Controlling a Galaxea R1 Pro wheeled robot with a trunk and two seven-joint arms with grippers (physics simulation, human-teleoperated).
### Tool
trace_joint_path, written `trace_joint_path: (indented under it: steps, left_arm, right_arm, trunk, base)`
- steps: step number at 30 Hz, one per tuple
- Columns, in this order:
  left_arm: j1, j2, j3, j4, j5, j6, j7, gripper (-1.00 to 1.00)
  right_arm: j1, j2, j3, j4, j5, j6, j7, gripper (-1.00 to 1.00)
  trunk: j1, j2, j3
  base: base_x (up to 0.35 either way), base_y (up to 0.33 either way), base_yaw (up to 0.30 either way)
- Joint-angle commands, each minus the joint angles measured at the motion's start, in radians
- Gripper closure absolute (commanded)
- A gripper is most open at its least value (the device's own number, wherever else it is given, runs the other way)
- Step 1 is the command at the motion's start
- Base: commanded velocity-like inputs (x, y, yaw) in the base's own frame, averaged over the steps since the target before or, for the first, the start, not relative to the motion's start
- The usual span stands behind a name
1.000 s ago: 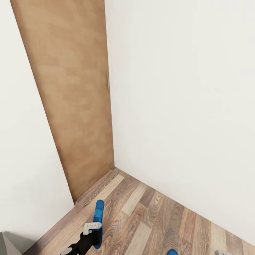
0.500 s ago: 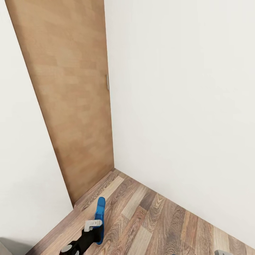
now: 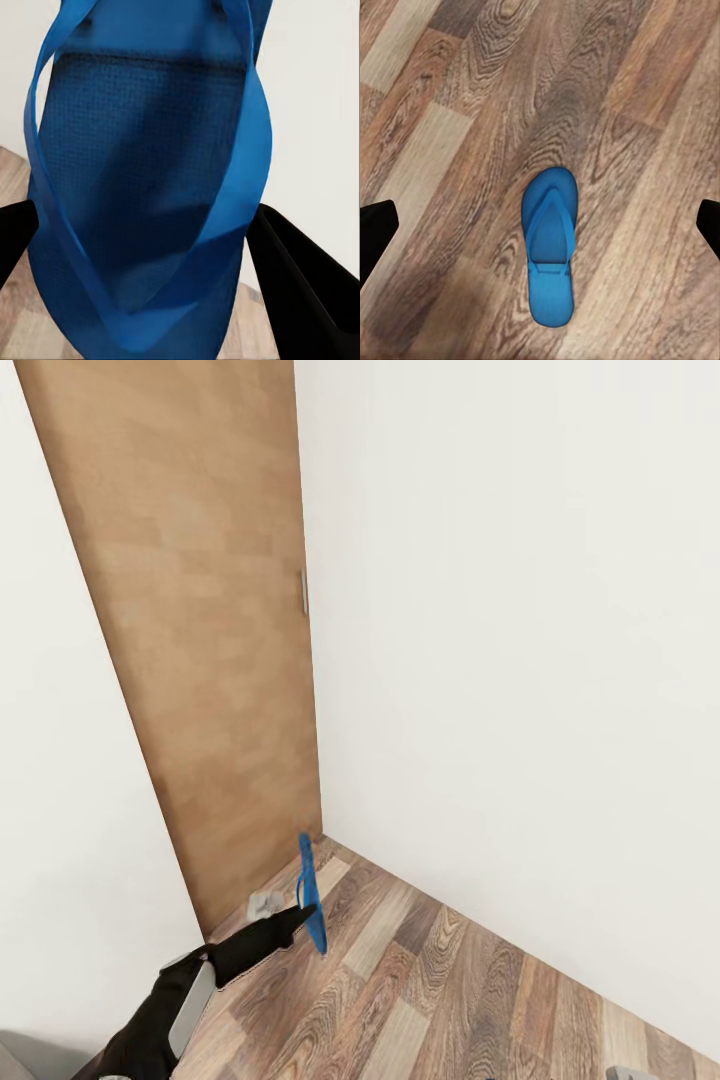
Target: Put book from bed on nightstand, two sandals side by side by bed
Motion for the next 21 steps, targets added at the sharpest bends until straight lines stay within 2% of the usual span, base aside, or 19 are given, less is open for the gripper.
trace_joint_path:
  steps: [1, 3, 9, 12, 14, 15, 17, 18, 20, 21]
  left_arm:
    - [0.000, 0.000, 0.003, -0.032, 0.022, 0.033, -0.014, 1.00]
    - [0.000, 0.001, 0.003, -0.066, 0.042, 0.058, -0.024, 1.00]
    - [0.000, -0.001, -0.001, -0.085, 0.051, 0.070, -0.020, 1.00]
    - [0.000, 0.000, 0.000, -0.087, 0.053, 0.072, -0.021, 1.00]
    - [0.000, 0.000, -0.001, -0.087, 0.054, 0.073, -0.022, 1.00]
    - [0.000, 0.000, -0.001, -0.087, 0.054, 0.073, -0.022, 1.00]
    - [0.000, 0.000, -0.002, -0.088, 0.054, 0.073, -0.022, 1.00]
    - [0.000, -0.001, -0.002, -0.088, 0.054, 0.073, -0.022, 1.00]
    - [0.000, -0.001, -0.002, -0.088, 0.054, 0.073, -0.022, 1.00]
    - [0.000, -0.001, -0.003, -0.088, 0.054, 0.072, -0.022, 1.00]
  right_arm:
    - [-0.001, 0.000, -0.004, 0.000, -0.008, 0.006, 0.006, -1.00]
    - [-0.001, 0.000, -0.004, 0.000, -0.007, 0.007, 0.007, -1.00]
    - [-0.001, 0.002, 0.001, -0.012, -0.003, 0.012, 0.005, -1.00]
    - [-0.002, 0.020, 0.008, -0.022, 0.000, 0.021, 0.002, -1.00]
    - [-0.006, 0.066, 0.012, -0.039, 0.002, 0.043, 0.001, -1.00]
    - [-0.007, 0.079, 0.013, -0.044, 0.004, 0.054, 0.000, -1.00]
    - [-0.019, 0.122, 0.014, -0.064, 0.016, 0.113, -0.019, -1.00]
    - [-0.028, 0.132, 0.014, -0.069, 0.022, 0.131, -0.032, -1.00]
    - [-0.069, 0.160, 0.015, -0.080, 0.053, 0.185, -0.095, -1.00]
    - [-0.107, 0.182, 0.015, -0.083, 0.083, 0.215, -0.157, -1.00]
  trunk:
    - [0.000, 0.000, -0.001]
    - [0.000, 0.000, -0.001]
    - [0.000, 0.000, -0.001]
    - [0.000, 0.000, -0.001]
    - [0.000, 0.000, -0.001]
    - [0.000, 0.000, -0.001]
    - [0.000, 0.000, -0.001]
    - [0.000, 0.000, -0.001]
    - [0.000, 0.000, -0.001]
    - [0.000, 0.000, -0.001]
  base:
    - [0.000, 0.000, 0.000]
    - [0.000, 0.000, 0.000]
    - [0.000, 0.000, 0.000]
    - [0.000, 0.000, 0.000]
    - [0.000, 0.000, 0.000]
    - [0.000, 0.000, 0.000]
    - [0.000, 0.000, 0.000]
    - [0.000, 0.000, 0.000]
    - [0.000, 0.000, 0.000]
    - [0.000, 0.000, 0.000]
